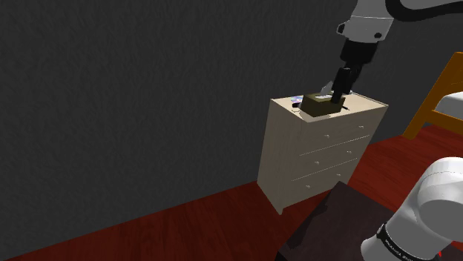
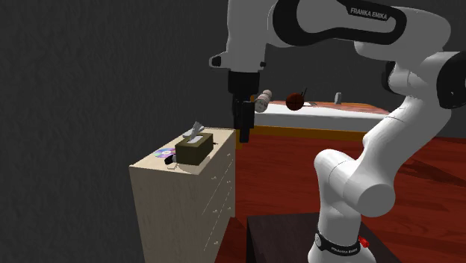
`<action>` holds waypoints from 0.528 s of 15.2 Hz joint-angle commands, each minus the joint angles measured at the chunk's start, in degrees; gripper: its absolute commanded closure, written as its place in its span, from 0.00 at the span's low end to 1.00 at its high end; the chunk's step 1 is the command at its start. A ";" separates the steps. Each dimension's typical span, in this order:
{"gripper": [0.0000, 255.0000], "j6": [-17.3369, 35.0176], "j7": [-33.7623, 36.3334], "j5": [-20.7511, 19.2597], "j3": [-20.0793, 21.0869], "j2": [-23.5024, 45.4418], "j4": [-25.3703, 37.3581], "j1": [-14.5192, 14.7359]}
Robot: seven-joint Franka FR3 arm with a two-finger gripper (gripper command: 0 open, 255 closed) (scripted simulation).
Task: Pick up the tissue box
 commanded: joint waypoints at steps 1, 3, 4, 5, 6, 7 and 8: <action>0.00 0.00 0.00 0.00 0.00 0.00 0.00 0.00; 0.00 2.86 1.60 0.53 -1.71 2.63 1.05 -1.56; 0.00 4.25 2.37 0.85 -2.57 3.93 1.60 -2.30; 0.00 5.60 3.11 1.19 -3.45 5.22 2.17 -3.02; 0.00 6.93 3.83 1.57 -4.34 6.51 2.75 -3.70; 0.00 8.22 4.52 1.98 -5.24 7.79 3.35 -4.36; 0.00 9.50 5.19 2.43 -6.15 9.05 3.96 -4.99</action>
